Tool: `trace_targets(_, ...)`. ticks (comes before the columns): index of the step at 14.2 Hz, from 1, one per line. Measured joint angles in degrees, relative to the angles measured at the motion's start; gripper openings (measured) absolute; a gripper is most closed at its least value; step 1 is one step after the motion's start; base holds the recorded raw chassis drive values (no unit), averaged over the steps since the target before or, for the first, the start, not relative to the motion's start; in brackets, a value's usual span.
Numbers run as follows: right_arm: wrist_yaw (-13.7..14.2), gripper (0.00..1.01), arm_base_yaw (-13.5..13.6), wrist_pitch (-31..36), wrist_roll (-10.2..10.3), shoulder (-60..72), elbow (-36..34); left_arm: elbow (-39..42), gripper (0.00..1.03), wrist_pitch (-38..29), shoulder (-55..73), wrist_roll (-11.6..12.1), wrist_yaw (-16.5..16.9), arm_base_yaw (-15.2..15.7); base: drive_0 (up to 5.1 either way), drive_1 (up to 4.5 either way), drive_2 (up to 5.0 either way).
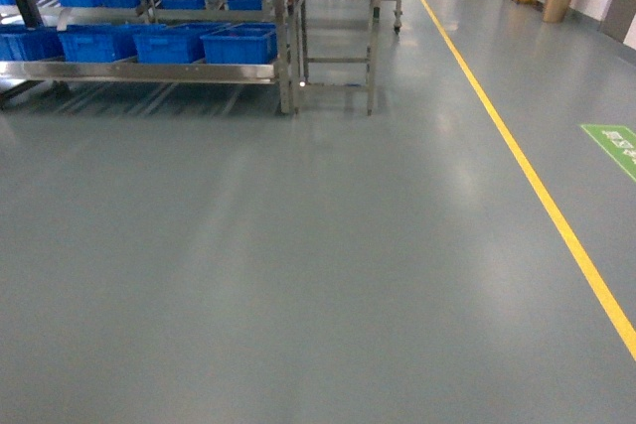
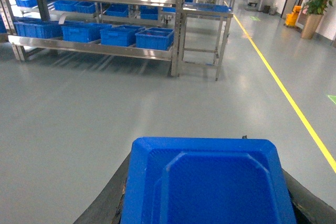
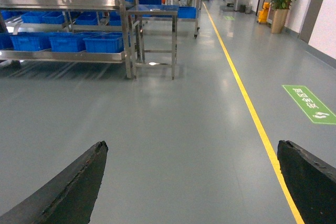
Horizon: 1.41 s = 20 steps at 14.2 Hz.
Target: Pick blue part to blue bin on bottom shelf
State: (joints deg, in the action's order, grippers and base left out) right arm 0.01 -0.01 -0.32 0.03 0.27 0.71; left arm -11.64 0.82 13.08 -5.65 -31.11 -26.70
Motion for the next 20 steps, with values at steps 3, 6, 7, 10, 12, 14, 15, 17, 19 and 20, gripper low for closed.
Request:
trace_targets(3,0.0,0.98,0.0,0.02,0.0,0.0,0.0,0.0,0.44,0.09,0.04,0.0,0.0,0.0,0.0,4.05,-4.0)
trace_targets(6,0.0,0.98,0.0,0.09,-0.02,0.0,0.0,0.0,0.44,0.02,0.04,0.0,0.0,0.0,0.0,4.03,-4.1)
trace_targets(7,0.0,0.98,0.0,0.09,0.0,0.0,0.0,0.0,0.44,-0.02,0.04,0.0,0.0,0.0,0.0,4.03,-4.1)
trace_targets(10,0.0,0.98,0.0,0.09,-0.02,0.0,0.0,0.0,0.44,0.04,0.17,0.0,0.0,0.0,0.0,4.01,-4.1)
trace_targets(12,0.02,0.98,0.0,-0.13,-0.02,0.0,0.0,0.0,0.44,0.02,0.07,0.0,0.02,0.0,0.1,4.13,-4.0)
trace_targets(14,0.0,0.98,0.0,0.04,0.0,0.0,0.0,0.0,0.44,0.02,0.13,0.0,-0.02,0.0,0.1,4.17,-3.9)
trace_targets(15,0.0,0.98,0.0,0.26,0.0,0.0,0.0,0.0,0.44,0.02,0.11,0.0,0.0,0.0,-0.1,3.96,-4.1)
trace_targets(17,0.0,0.98,0.0,-0.07,-0.02,0.0,0.0,0.0,0.44,-0.15,0.07,-0.02,-0.02,0.0,-0.1,3.94,-4.2)
trace_targets(19,0.0,0.98,0.0,-0.02,0.0,0.0,0.0,0.0,0.44,0.04,0.09,-0.02,-0.04,0.0,0.0,4.01,-4.1)
trace_targets(20,0.0,0.98,0.0,0.09,-0.02,0.0,0.0,0.0,0.44,0.04,0.09,-0.02,-0.02,0.0,0.0,4.06,-4.0)
